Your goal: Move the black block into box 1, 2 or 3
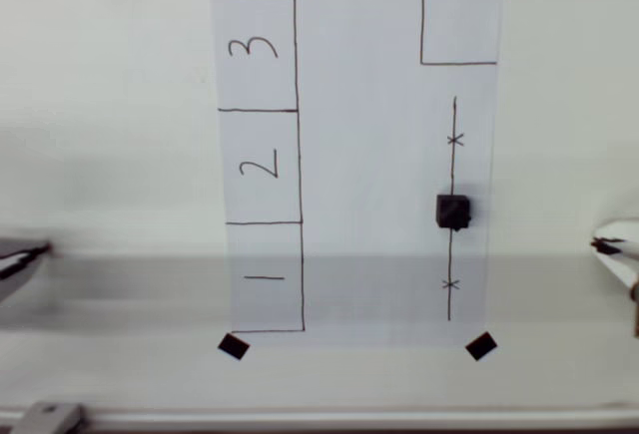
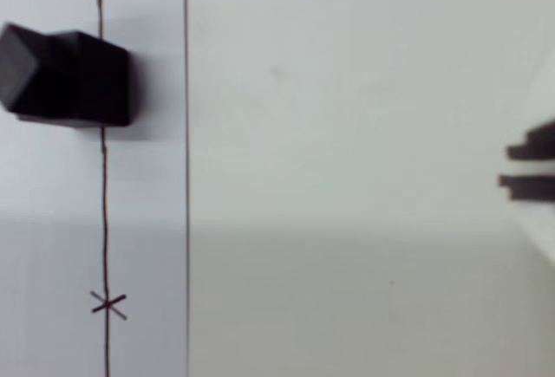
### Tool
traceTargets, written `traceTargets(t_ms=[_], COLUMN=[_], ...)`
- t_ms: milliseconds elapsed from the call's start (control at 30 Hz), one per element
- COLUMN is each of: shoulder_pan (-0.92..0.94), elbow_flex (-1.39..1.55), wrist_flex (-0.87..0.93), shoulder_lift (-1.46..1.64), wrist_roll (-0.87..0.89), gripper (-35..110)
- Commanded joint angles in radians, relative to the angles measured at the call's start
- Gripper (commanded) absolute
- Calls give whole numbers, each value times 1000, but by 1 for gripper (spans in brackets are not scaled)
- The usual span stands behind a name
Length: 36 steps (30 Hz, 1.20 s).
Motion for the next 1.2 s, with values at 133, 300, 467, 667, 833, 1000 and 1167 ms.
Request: traceTargets(t_ms=[133, 300, 467, 667, 833, 1000, 1167], shoulder_pan=[-17, -32, -23, -29, -44, -58, -44], elbow_flex=[9, 8, -77, -227, -347, -476, -604], wrist_flex=[21, 9, -31, -64, -124, -190, -210], shoulder_lift=[0, 0, -101, -278, -440, -637, -819], wrist_roll=[15, -26, -23, -11, 21, 60, 74], gripper=[0, 0, 0, 0, 0, 0, 10])
